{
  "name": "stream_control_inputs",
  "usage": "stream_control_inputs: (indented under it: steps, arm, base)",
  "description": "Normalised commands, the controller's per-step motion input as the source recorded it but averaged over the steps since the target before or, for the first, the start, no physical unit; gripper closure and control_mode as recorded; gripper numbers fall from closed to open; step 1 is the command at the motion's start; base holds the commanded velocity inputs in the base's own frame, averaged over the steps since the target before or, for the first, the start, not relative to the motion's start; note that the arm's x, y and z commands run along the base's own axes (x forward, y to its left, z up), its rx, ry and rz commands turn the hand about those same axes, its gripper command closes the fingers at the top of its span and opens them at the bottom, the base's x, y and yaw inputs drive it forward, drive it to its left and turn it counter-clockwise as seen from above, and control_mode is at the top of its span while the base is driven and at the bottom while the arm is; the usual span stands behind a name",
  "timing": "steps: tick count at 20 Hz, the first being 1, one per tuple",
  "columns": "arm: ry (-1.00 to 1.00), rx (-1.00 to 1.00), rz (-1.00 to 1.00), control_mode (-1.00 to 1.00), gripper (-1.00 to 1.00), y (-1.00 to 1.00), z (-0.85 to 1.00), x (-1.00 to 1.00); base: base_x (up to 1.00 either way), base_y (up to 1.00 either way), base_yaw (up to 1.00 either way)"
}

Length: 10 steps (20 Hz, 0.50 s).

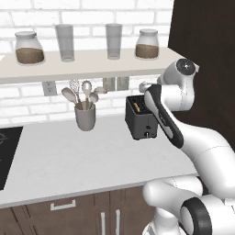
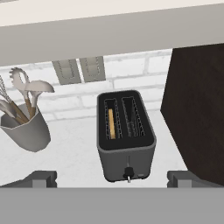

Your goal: Start the toaster. Once the lever pops up, take the bread to the plate on the dining counter.

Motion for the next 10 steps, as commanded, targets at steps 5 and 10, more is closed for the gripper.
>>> stream_control_inputs:
  steps: [5, 10]
  arm:
    - [0.00, 0.00, 0.00, -1.00, -1.00, 0.00, 0.00, 0.00]
    - [0.00, 0.00, 0.00, -1.00, -1.00, 0.00, 0.00, 0.00]
  base:
    - [0.00, 0.00, 0.00]
    - [0.00, 0.00, 0.00]
